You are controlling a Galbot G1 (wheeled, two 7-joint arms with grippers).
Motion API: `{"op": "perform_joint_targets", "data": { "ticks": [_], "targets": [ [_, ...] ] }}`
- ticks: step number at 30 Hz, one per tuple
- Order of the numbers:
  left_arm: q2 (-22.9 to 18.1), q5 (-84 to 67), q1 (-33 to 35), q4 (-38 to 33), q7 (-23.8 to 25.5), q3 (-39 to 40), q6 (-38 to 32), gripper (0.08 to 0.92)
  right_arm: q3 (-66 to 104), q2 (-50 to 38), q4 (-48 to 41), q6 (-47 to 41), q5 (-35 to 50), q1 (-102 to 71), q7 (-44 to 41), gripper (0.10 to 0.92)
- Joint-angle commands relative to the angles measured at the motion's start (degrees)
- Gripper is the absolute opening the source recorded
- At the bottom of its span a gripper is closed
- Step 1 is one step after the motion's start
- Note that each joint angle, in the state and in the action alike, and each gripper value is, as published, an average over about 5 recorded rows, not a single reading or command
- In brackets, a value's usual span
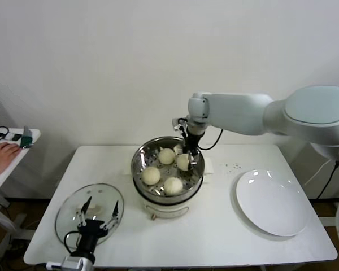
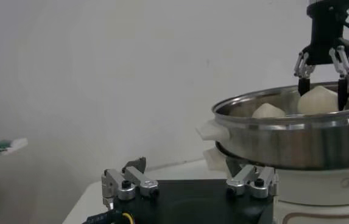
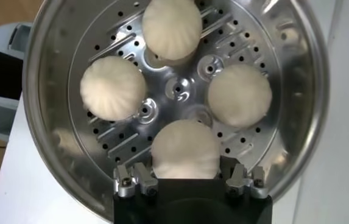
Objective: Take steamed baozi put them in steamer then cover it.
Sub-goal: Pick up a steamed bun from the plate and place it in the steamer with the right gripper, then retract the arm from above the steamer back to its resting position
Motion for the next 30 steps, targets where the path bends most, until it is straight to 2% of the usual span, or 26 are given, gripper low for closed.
{"op": "perform_joint_targets", "data": {
  "ticks": [1, 4, 9, 12, 21, 25, 30],
  "targets": [
    [0.1, -0.1, 0.1, 0.1, 0.0, -0.2, 0.0, 0.823, -0.4, 0.4, 0.2, 0.1, -1.5, -1.4, -0.1, 0.712],
    [0.2, -0.2, 0.4, 0.1, 0.0, -0.4, -0.1, 0.823, -0.2, 0.1, 0.6, 0.1, -2.2, -1.3, -0.1, 0.722],
    [0.3, -0.7, 0.8, -0.5, 0.2, -0.5, 0.2, 0.823, 0.6, -0.7, 0.9, 0.2, -2.8, -0.3, -0.4, 0.801],
    [0.2, -0.7, 0.6, -0.3, 0.1, -0.4, 0.2, 0.823, 1.6, -1.7, 1.5, 0.3, -2.9, 0.9, -0.4, 0.82],
    [0.1, -0.1, 0.1, 0.1, 0.0, -0.3, 0.0, 0.823, 9.2, -10.5, 5.1, 2.7, -0.1, 4.3, 3.6, 0.823],
    [0.1, 0.6, -0.3, 0.4, -0.2, -0.4, -0.1, 0.823, 13.2, -17.5, 7.9, 8.0, -0.1, 4.5, 9.7, 0.823],
    [0.1, 2.1, -0.5, 0.8, -0.3, -0.7, -0.4, 0.823, 16.9, -27.4, 15.3, 15.2, 1.5, 1.6, 24.8, 0.823]
  ]
}}
